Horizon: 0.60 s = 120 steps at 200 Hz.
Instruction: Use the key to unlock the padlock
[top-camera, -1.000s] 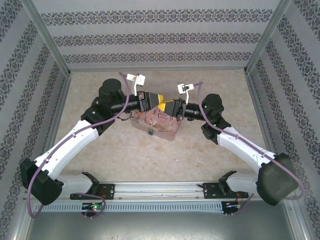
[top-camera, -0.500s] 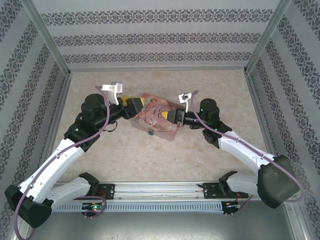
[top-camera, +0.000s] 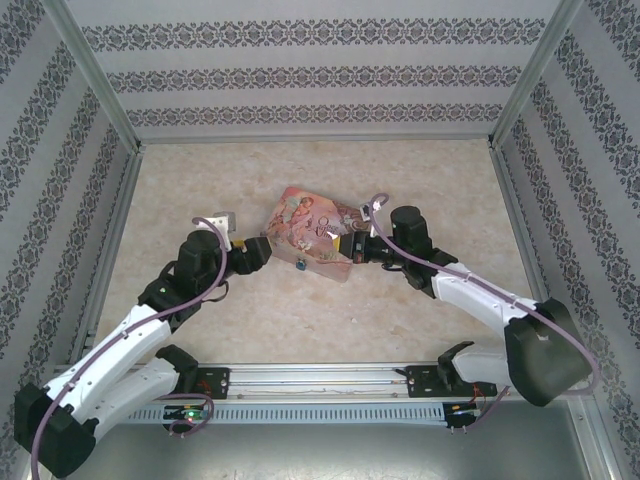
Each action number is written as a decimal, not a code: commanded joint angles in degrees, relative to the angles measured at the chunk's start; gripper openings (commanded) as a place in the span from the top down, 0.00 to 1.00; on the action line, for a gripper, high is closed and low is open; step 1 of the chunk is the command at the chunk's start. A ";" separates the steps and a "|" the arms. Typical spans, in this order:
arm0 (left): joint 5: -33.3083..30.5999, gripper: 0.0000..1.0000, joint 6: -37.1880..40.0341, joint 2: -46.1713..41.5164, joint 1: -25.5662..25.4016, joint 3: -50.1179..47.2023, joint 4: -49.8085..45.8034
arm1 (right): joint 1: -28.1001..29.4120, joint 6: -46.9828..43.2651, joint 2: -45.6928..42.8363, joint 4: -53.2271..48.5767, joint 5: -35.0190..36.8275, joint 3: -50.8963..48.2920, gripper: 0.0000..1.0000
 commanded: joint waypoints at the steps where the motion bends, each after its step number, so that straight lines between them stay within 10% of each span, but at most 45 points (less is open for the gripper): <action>1: -0.34 0.23 3.16 1.89 0.56 -3.24 5.76 | -1.07 0.65 2.60 -0.14 1.43 0.62 1.00; 120: 13.01 0.26 9.14 18.37 0.54 -11.55 31.21 | -1.88 0.51 9.52 -1.76 2.50 1.16 1.00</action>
